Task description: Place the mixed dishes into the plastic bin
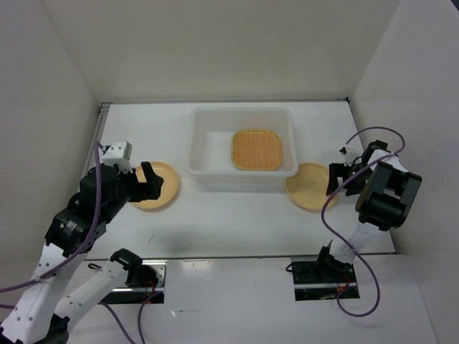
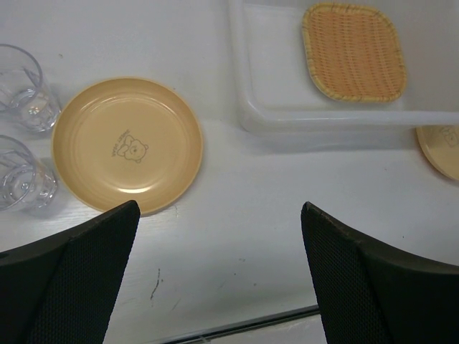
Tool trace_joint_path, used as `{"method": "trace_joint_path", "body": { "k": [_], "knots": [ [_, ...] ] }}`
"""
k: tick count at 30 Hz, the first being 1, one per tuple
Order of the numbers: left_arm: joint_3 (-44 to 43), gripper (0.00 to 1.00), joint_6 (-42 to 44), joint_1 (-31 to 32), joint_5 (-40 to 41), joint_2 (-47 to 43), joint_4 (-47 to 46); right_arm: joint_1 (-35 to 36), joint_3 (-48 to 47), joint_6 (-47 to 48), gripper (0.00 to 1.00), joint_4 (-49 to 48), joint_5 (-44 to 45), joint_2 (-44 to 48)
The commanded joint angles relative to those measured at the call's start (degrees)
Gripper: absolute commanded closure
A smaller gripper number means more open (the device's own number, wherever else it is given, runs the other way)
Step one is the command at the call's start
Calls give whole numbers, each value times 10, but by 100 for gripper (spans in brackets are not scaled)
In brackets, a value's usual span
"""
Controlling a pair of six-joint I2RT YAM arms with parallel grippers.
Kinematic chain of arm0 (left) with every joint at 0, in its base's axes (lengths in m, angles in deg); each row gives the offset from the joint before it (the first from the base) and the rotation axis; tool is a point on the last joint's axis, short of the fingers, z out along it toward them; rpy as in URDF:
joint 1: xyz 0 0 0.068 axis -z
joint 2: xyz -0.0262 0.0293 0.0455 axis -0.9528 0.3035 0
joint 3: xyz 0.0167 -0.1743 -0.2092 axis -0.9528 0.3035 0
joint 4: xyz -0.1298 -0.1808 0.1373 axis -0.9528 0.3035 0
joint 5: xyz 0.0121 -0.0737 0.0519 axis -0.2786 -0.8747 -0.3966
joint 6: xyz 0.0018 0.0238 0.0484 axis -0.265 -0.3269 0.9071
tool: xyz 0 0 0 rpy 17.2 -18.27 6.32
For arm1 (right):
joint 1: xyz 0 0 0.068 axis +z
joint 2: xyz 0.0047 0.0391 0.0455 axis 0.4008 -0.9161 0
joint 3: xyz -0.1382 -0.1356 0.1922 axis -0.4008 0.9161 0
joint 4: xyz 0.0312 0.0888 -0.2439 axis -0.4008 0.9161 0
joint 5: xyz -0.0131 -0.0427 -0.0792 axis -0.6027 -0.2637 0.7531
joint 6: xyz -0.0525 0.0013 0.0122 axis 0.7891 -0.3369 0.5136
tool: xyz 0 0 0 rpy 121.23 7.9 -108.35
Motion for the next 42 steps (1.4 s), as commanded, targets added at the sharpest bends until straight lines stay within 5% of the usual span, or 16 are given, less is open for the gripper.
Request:
{"method": "trace_joint_path", "body": {
  "k": [1,9,12,13,15,31,37,42],
  "knots": [
    [1,0,10,2,26,2,-22,11,-28,-12,7,-7,-34,-37],
    [1,0,-9,2,52,-17,-11,11,-33,-33,32,-24,-53,-108],
    [1,0,-9,2,57,-24,-11,6,-33,-33,57,-29,-53,-130],
    [1,0,-9,2,57,-24,-11,0,-40,-33,84,-29,-53,-136],
    [1,0,-9,2,57,-24,-11,0,-51,-42,100,-21,-53,-151],
    [1,0,-14,2,74,-54,-11,-100,-140,-11,100,118,25,22],
    [1,0,-14,2,74,-47,-11,-126,-269,41,100,243,-147,32],
    [1,0,-8,2,69,-35,-11,-102,-422,-18,100,291,-291,7]
  ]
}}
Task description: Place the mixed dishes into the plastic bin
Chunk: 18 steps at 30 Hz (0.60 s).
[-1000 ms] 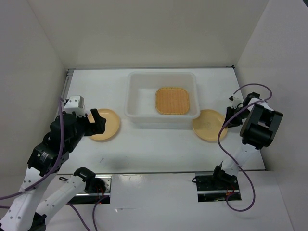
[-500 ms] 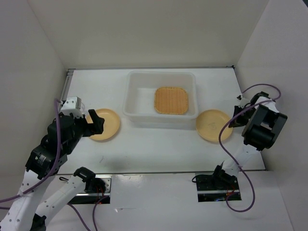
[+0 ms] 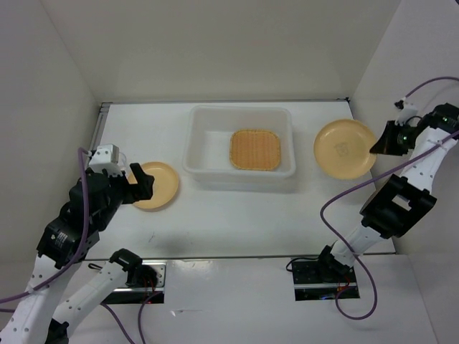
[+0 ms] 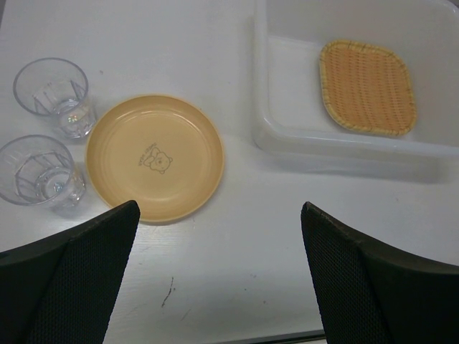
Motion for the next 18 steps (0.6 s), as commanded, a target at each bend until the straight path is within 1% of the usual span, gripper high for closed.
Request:
{"method": "trace_joint_path", "body": {
  "k": [1,3,4,6,7,9,10,12,13,14,15,18],
  "knots": [
    [0,0,-2,2,6,7,-14,32,-87,-38,100,57,-143,1],
    [0,0,-2,2,6,7,-14,64,-107,-58,100,57,-154,-6],
    [0,0,-2,2,12,2,-14,98,-126,-64,100,51,-160,-12],
    [0,0,-7,2,12,-3,-14,142,-148,-81,100,31,-160,-19],
    [0,0,-7,2,12,-3,-14,196,-171,-87,100,13,-125,-19],
    [0,0,-7,2,17,-3,-14,253,-207,-87,100,-3,-78,-34],
    [0,0,-7,2,17,-3,-14,295,-223,-87,100,-9,-56,-42],
    [0,0,-7,2,22,-3,-14,326,-261,-95,100,-16,-37,-80],
    [0,0,-12,2,22,-3,-14,340,-302,-101,100,-16,-12,-94],
    [0,0,-12,2,22,-3,-14,365,-323,-101,100,-16,3,-110],
    [0,0,-17,2,29,-8,-8,376,-364,-96,100,-16,18,-145],
    [0,0,-18,2,36,-15,-8,416,-429,-96,100,-4,75,-211]
  ]
}}
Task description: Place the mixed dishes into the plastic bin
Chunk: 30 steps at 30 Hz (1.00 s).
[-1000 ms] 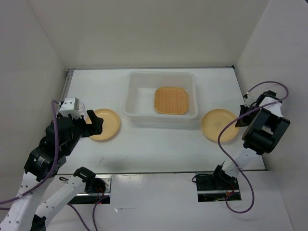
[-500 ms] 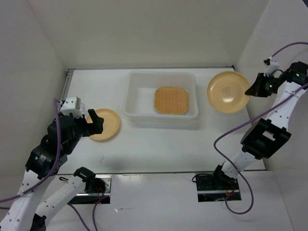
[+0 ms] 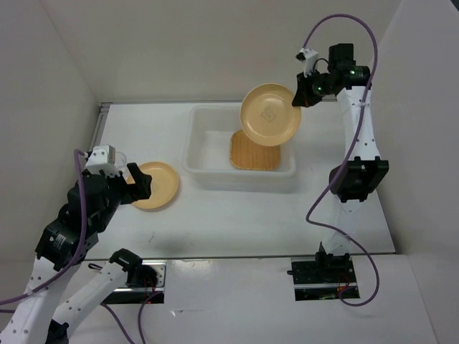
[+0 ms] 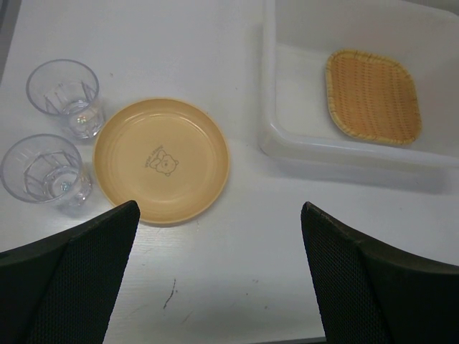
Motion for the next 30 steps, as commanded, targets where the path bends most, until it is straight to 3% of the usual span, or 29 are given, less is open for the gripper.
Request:
{"method": "trace_joint_path", "body": {
  "k": [1,12,22,30],
  "knots": [
    [0,0,-19,2,19,-14,-9,31,-61,-13,100,-9,93,-57],
    [0,0,-31,2,38,-25,-4,145,-2,-28,100,-67,301,-107],
    [0,0,-31,2,38,-30,-4,156,38,-21,100,-105,406,-140],
    [0,0,-36,2,48,-36,-4,208,43,-21,100,-128,455,-174]
  ]
}}
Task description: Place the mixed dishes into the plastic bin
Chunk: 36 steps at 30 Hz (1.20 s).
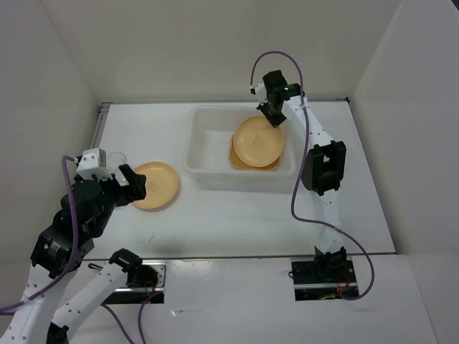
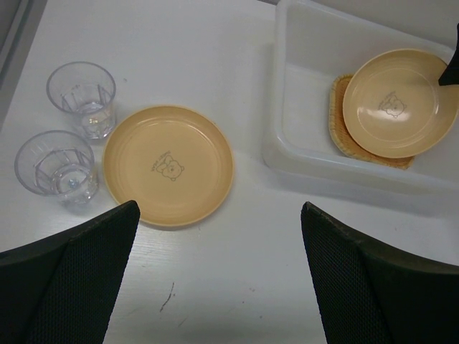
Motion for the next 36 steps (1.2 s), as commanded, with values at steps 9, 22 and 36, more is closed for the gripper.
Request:
{"method": "trace_joint_path", "body": {
  "k": [9,22,36],
  "knots": [
    [0,0,-9,2,15,-6,-5,53,58,3,100,-76,135,-28],
    [6,0,-9,2,15,17,-10,64,71,9,74,-76,152,-44],
    [-1,0,-12,2,-8,87,-5,70,41,-6,39,-86,181,35]
  ]
}}
